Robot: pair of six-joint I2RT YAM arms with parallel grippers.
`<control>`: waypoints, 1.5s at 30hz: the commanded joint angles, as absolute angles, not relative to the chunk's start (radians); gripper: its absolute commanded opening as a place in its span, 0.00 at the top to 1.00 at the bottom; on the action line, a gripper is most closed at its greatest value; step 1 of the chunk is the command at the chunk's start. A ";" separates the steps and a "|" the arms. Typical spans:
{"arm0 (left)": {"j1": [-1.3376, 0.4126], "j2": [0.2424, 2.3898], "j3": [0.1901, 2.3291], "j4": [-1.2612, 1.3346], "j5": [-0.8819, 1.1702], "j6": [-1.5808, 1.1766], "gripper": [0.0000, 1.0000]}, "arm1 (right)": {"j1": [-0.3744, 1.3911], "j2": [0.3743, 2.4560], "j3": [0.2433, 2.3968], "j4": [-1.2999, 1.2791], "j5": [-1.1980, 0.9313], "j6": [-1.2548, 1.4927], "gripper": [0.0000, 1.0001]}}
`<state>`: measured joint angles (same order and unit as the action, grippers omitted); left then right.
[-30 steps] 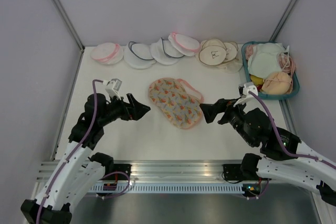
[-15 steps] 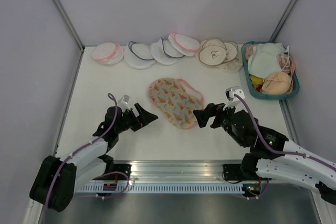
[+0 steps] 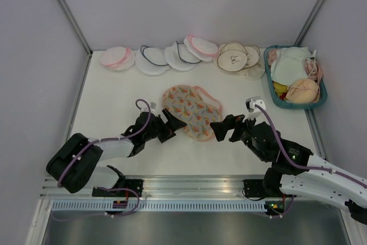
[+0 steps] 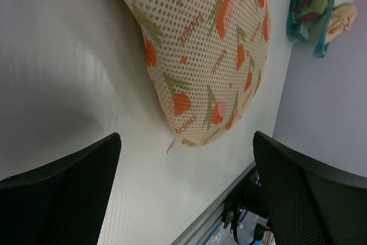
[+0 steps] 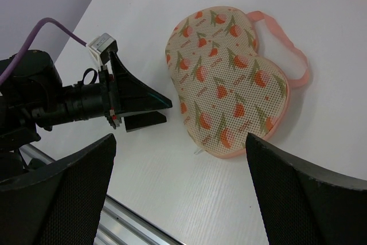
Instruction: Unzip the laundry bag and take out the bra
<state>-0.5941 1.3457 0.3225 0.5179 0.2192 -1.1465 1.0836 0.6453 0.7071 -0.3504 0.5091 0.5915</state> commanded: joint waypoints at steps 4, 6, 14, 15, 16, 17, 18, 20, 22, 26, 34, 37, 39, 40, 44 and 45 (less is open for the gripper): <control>-0.646 1.422 0.422 0.445 -0.070 -1.244 0.01 | 1.085 0.611 0.689 -0.307 0.502 0.612 0.02; -0.652 1.489 0.446 0.462 -0.072 -1.264 0.01 | 1.086 0.601 0.681 -0.305 0.500 0.617 0.02; -0.689 1.660 0.500 0.569 -0.054 -1.354 0.01 | 1.086 0.572 0.672 -0.322 0.497 0.626 0.02; -0.692 1.672 0.502 0.572 -0.058 -1.361 0.02 | 1.085 0.568 0.669 -0.324 0.497 0.632 0.02; -0.692 1.677 0.502 0.577 -0.061 -1.365 0.04 | 1.086 0.560 0.661 -0.322 0.497 0.635 0.02; -0.692 1.681 0.499 0.597 -0.066 -1.373 0.08 | 1.085 0.557 0.657 -0.319 0.497 0.637 0.02; -0.692 1.690 0.494 0.615 -0.067 -1.374 0.12 | 1.086 0.554 0.654 -0.319 0.495 0.641 0.02; -0.692 1.701 0.479 0.646 -0.069 -1.385 0.25 | 1.085 0.552 0.647 -0.318 0.494 0.643 0.02; -0.692 1.721 0.471 0.690 -0.069 -1.396 0.34 | 1.086 0.552 0.643 -0.314 0.489 0.647 0.02; -0.692 1.753 0.442 0.790 -0.069 -1.428 0.47 | 1.086 0.558 0.638 -0.305 0.476 0.647 0.02; -0.692 1.773 0.391 0.963 -0.089 -1.473 0.98 | 1.085 0.578 0.612 -0.294 0.474 0.660 0.02; -0.690 1.735 0.393 0.921 -0.104 -1.538 0.98 | 1.086 0.632 0.611 -0.311 0.471 0.657 0.06; -0.690 1.674 0.408 0.835 -0.109 -1.575 0.98 | 1.086 0.699 0.604 -0.302 0.450 0.653 0.10; -0.690 1.645 0.432 0.780 -0.112 -1.610 0.98 | 1.085 0.722 0.598 -0.292 0.440 0.655 0.13; -0.693 1.507 0.500 0.469 -0.152 -1.664 0.98 | 1.086 0.825 0.549 -0.168 0.408 0.679 0.31; -0.695 1.450 0.514 0.410 -0.178 -1.690 0.98 | 1.086 0.851 0.513 -0.131 0.376 0.687 0.39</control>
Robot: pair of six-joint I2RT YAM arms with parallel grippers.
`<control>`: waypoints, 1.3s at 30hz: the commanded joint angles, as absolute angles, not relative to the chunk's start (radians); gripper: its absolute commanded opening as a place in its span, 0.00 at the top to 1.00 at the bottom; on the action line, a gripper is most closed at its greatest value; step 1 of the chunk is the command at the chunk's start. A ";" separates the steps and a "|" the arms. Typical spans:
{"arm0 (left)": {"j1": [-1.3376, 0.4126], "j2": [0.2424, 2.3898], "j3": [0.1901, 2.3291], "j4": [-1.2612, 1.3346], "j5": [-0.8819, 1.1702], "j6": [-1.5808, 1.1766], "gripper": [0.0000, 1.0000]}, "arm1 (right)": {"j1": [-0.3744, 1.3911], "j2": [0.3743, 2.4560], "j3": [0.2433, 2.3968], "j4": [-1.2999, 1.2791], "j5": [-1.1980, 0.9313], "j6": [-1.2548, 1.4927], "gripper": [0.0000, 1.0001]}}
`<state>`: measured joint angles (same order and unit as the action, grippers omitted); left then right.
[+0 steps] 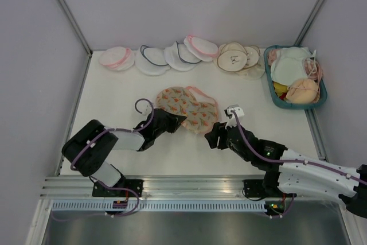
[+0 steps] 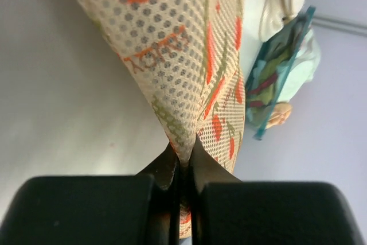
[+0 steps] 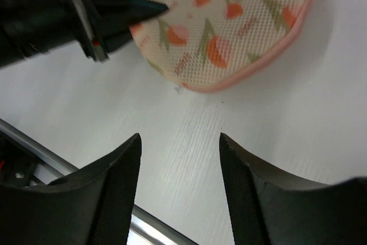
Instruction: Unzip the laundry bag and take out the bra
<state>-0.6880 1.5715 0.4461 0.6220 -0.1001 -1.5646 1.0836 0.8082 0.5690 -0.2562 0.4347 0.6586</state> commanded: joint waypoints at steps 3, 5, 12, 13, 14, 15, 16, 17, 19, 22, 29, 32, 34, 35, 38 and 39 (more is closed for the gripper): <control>-0.695 1.385 0.526 0.373 -0.202 -1.730 0.98 | 1.085 0.888 0.448 0.021 0.328 0.704 0.42; -0.695 1.373 0.538 0.353 -0.206 -1.749 0.98 | 1.085 0.896 0.417 0.098 0.281 0.712 0.43; -0.695 1.385 0.548 0.302 -0.176 -1.801 0.98 | 1.086 0.925 0.305 0.397 0.230 0.706 0.37; -0.695 1.387 0.545 0.307 -0.170 -1.808 0.98 | 1.088 0.931 0.290 0.441 0.223 0.704 0.35; -0.695 1.390 0.542 0.313 -0.167 -1.812 0.98 | 1.086 0.942 0.276 0.515 0.219 0.704 0.35; -0.695 1.388 0.537 0.319 -0.164 -1.813 0.98 | 1.088 0.966 0.261 0.543 0.230 0.704 0.35; -0.695 1.390 0.537 0.322 -0.160 -1.819 0.98 | 1.086 0.980 0.256 0.561 0.245 0.701 0.35; -0.695 1.387 0.537 0.325 -0.156 -1.821 0.98 | 1.088 0.997 0.255 0.574 0.261 0.698 0.35; -0.695 1.382 0.543 0.324 -0.147 -1.816 0.98 | 1.086 1.054 0.256 0.603 0.296 0.683 0.34; -0.695 1.376 0.549 0.316 -0.140 -1.807 0.98 | 1.086 1.115 0.261 0.659 0.307 0.669 0.34; -0.696 1.361 0.525 0.304 -0.120 -1.809 0.98 | 1.086 1.219 0.296 0.746 0.391 0.629 0.35; -0.696 1.347 0.519 0.296 -0.121 -1.807 0.98 | 1.086 1.258 0.314 0.753 0.464 0.618 0.35; -0.696 1.339 0.514 0.293 -0.126 -1.809 0.98 | 1.085 1.288 0.334 0.756 0.485 0.614 0.36; -0.696 1.338 0.514 0.291 -0.124 -1.807 0.98 | 1.086 1.301 0.339 0.764 0.489 0.611 0.36; -0.696 1.345 0.517 0.288 -0.121 -1.802 0.98 | 1.085 1.342 0.359 0.808 0.489 0.606 0.37; -0.696 1.348 0.514 0.288 -0.120 -1.804 0.98 | 1.085 1.354 0.370 0.816 0.483 0.606 0.37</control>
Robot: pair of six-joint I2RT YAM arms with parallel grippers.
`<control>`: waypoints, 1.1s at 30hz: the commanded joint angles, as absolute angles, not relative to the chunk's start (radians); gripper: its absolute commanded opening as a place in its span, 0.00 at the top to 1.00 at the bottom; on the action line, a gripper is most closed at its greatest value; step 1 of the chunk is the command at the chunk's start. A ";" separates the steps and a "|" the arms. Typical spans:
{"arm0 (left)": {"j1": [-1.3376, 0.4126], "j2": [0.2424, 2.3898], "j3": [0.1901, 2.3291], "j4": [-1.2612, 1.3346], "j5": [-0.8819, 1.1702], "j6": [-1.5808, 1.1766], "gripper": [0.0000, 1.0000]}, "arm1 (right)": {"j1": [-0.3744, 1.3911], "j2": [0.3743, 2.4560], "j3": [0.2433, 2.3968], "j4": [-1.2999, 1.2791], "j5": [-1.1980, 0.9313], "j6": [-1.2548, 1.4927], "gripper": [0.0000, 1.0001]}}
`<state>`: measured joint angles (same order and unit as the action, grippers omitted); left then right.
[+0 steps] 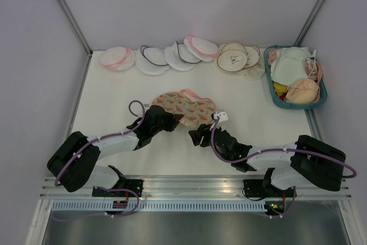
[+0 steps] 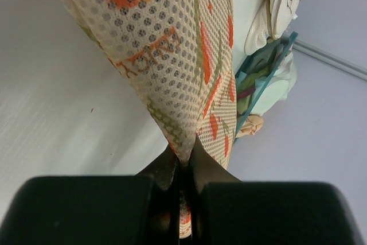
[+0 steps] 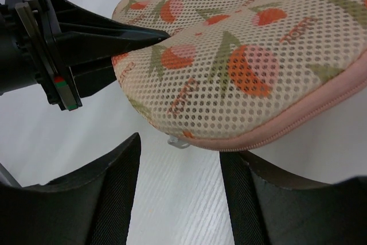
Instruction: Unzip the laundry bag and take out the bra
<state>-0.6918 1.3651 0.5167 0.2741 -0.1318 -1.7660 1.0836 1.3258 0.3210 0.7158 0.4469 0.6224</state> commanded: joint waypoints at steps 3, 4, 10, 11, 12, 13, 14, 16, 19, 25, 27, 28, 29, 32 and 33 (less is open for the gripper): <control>-0.696 1.362 0.509 0.296 -0.115 -1.809 0.98 | 1.083 1.367 0.390 0.831 0.476 0.606 0.40; -0.696 1.365 0.509 0.301 -0.109 -1.810 0.98 | 1.083 1.368 0.393 0.833 0.476 0.604 0.47; -0.696 1.374 0.503 0.321 -0.106 -1.812 0.98 | 1.083 1.362 0.396 0.821 0.477 0.612 0.97; -0.696 1.371 0.503 0.321 -0.109 -1.812 0.98 | 1.085 1.353 0.394 0.804 0.477 0.617 1.00; -0.696 1.370 0.500 0.316 -0.112 -1.810 0.98 | 1.085 1.350 0.390 0.796 0.479 0.620 0.99; -0.696 1.362 0.499 0.316 -0.118 -1.810 0.98 | 1.085 1.342 0.387 0.786 0.476 0.626 1.00; -0.696 1.358 0.497 0.316 -0.121 -1.809 0.98 | 1.083 1.322 0.382 0.750 0.471 0.629 1.00; -0.693 1.350 0.495 0.314 -0.130 -1.793 0.98 | 1.083 1.299 0.385 0.683 0.465 0.638 1.00; -0.663 1.333 0.495 0.311 -0.123 -1.741 0.98 | 1.086 1.247 0.429 0.436 0.486 0.660 1.00; -0.586 1.342 0.505 0.325 -0.026 -1.576 0.98 | 1.085 1.201 0.561 -0.036 0.476 0.654 1.00; -0.545 1.365 0.514 0.357 0.029 -1.484 0.98 | 1.085 1.212 0.618 -0.182 0.486 0.650 1.00; -0.517 1.376 0.523 0.357 0.090 -1.453 0.98 | 1.085 1.213 0.633 -0.221 0.517 0.650 1.00; -0.503 1.390 0.535 0.382 0.130 -1.406 0.98 | 1.085 1.219 0.649 -0.301 0.534 0.653 1.00; -0.454 1.448 0.627 0.365 0.314 -1.206 0.98 | 1.085 1.252 0.741 -0.459 0.616 0.673 1.00; -0.445 1.465 0.647 0.357 0.409 -1.105 0.98 | 1.083 1.264 0.759 -0.495 0.633 0.676 1.00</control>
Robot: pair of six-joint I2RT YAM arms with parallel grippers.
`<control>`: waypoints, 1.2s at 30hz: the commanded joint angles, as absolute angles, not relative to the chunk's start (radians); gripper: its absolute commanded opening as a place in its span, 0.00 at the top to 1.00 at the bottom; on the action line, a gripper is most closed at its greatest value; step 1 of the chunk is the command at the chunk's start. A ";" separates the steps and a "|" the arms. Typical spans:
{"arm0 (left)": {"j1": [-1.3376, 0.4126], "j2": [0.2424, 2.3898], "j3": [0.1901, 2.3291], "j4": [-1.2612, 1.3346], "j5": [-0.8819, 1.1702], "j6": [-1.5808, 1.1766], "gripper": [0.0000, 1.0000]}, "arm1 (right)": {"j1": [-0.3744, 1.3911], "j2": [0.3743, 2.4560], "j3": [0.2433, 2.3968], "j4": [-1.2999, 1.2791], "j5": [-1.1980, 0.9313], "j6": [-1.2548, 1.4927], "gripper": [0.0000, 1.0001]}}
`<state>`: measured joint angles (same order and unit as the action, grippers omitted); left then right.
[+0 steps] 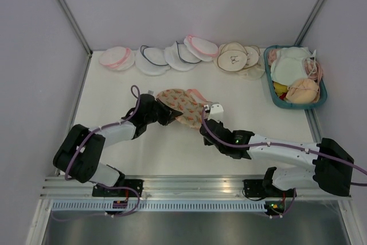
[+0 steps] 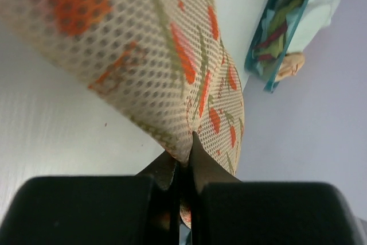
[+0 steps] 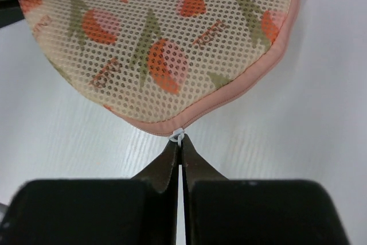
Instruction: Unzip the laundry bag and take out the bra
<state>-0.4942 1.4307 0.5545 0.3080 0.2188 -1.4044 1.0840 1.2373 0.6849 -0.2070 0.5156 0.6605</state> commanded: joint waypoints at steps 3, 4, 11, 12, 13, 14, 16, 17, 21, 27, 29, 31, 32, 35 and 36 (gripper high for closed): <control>-0.410 1.511 0.725 0.266 0.565 -0.915 0.98 | 1.085 1.322 0.819 -0.618 0.719 0.698 1.00; -0.385 1.532 0.747 0.229 0.598 -0.870 0.98 | 1.083 1.336 0.828 -0.641 0.733 0.712 1.00; -0.264 1.594 0.922 -0.107 0.729 -0.506 0.94 | 1.043 1.376 0.819 -0.655 0.686 0.675 1.00; -0.262 1.594 0.922 -0.103 0.720 -0.506 0.81 | 1.042 1.374 0.821 -0.653 0.671 0.673 1.00; -0.261 1.598 0.919 -0.085 0.715 -0.517 0.61 | 1.042 1.371 0.821 -0.647 0.667 0.672 1.00; -0.262 1.600 0.908 -0.071 0.715 -0.534 0.36 | 1.042 1.367 0.821 -0.641 0.657 0.664 0.99; -0.262 1.591 0.890 -0.045 0.681 -0.581 0.12 | 1.042 1.352 0.819 -0.614 0.626 0.646 1.00; -0.262 1.554 0.864 -0.044 0.611 -0.616 0.11 | 1.042 1.345 0.812 -0.600 0.611 0.638 1.00; -0.302 1.317 0.744 -0.011 0.432 -0.736 0.10 | 1.043 1.310 0.776 -0.513 0.513 0.601 1.00; -0.500 1.014 0.543 0.026 0.316 -0.992 0.04 | 1.042 1.308 0.744 -0.298 0.218 0.526 1.00; -0.500 0.976 0.445 0.043 0.339 -1.099 0.04 | 1.042 1.308 0.712 -0.140 0.047 0.518 1.00; -0.509 0.910 0.385 0.066 0.363 -1.162 0.04 | 1.043 1.333 0.700 -0.021 0.000 0.531 1.00; -0.528 0.835 0.291 0.074 0.376 -1.269 0.04 | 1.042 1.377 0.721 0.053 -0.062 0.550 1.00; -0.537 0.781 0.234 0.066 0.379 -1.321 0.04 | 1.042 1.419 0.727 0.144 -0.100 0.563 1.00; -0.537 0.731 0.220 0.054 0.374 -1.365 0.04 | 1.042 1.431 0.727 0.176 -0.107 0.581 1.00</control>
<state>-0.5255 0.8307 0.2699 0.0422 0.3862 -1.1648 1.0424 1.3872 0.7021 -0.0425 0.0166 0.5541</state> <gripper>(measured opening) 0.959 0.010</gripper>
